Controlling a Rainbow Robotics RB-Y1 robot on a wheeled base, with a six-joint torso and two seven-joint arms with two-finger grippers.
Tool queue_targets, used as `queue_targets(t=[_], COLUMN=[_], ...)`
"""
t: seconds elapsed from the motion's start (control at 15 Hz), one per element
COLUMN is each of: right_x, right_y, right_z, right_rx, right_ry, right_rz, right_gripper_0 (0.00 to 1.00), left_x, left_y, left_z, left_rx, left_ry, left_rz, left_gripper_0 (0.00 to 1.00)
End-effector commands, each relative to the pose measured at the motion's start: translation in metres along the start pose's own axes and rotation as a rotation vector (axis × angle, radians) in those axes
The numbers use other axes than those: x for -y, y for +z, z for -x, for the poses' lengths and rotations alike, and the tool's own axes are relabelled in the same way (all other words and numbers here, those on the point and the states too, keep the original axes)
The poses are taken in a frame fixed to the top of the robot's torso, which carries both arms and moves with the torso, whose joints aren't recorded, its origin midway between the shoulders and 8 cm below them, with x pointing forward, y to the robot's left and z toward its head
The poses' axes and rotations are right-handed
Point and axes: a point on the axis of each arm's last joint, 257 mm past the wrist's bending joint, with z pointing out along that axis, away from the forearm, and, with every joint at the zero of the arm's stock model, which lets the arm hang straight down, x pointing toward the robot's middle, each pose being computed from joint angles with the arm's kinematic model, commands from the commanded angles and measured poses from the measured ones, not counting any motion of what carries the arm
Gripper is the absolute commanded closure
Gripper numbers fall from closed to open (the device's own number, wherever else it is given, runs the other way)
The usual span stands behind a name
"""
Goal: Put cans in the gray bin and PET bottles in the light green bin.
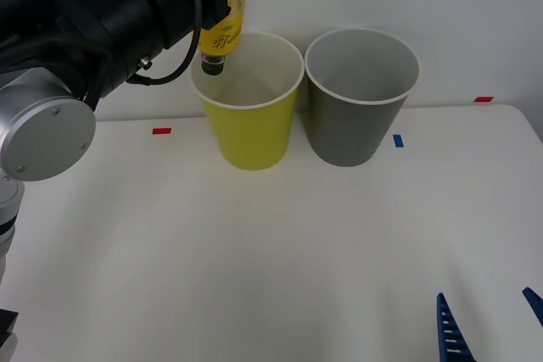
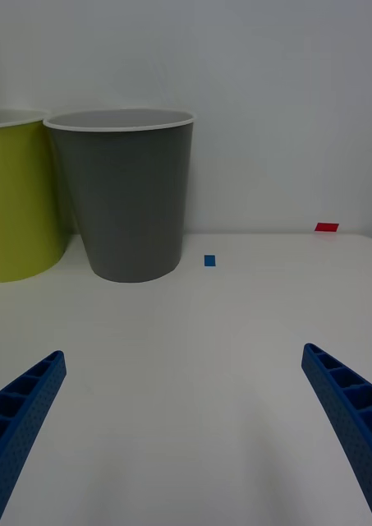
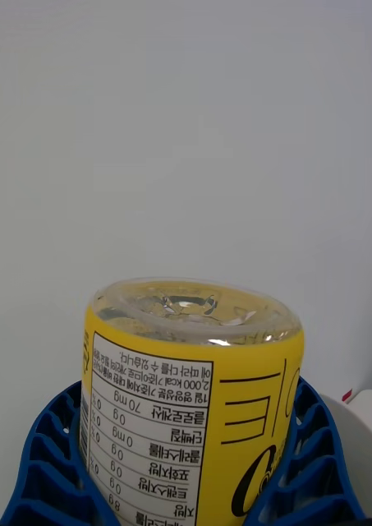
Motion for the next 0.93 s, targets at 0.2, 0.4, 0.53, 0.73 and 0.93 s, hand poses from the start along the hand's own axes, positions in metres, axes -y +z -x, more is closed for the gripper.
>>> queue_targets(t=[0.2, 0.4, 0.53, 0.73, 0.93], right_x=[0.000, 0.000, 0.000, 0.000, 0.000], right_y=[0.000, 0.000, 0.000, 0.000, 0.000], right_z=[0.000, 0.000, 0.000, 0.000, 0.000], right_rx=[0.000, 0.000, 0.000, 0.000, 0.000], right_ry=[0.000, 0.000, 0.000, 0.000, 0.000], right_rz=[0.000, 0.000, 0.000, 0.000, 0.000], right_gripper_0=[0.00, 0.00, 0.00, 0.00, 0.00], left_x=[-0.004, -0.005, -0.003, -0.012, -0.014], left_y=[0.035, 0.040, 0.044, 0.057, 0.064], left_z=[-0.008, -0.013, -0.016, -0.031, -0.039], left_rx=[0.062, 0.077, 0.100, 0.141, 0.161], left_ry=[-0.014, -0.028, -0.042, -0.053, -0.062], left_rz=[-0.017, -0.021, -0.026, -0.020, -0.020], left_gripper_0=[1.00, 1.00, 1.00, 1.00, 1.00])
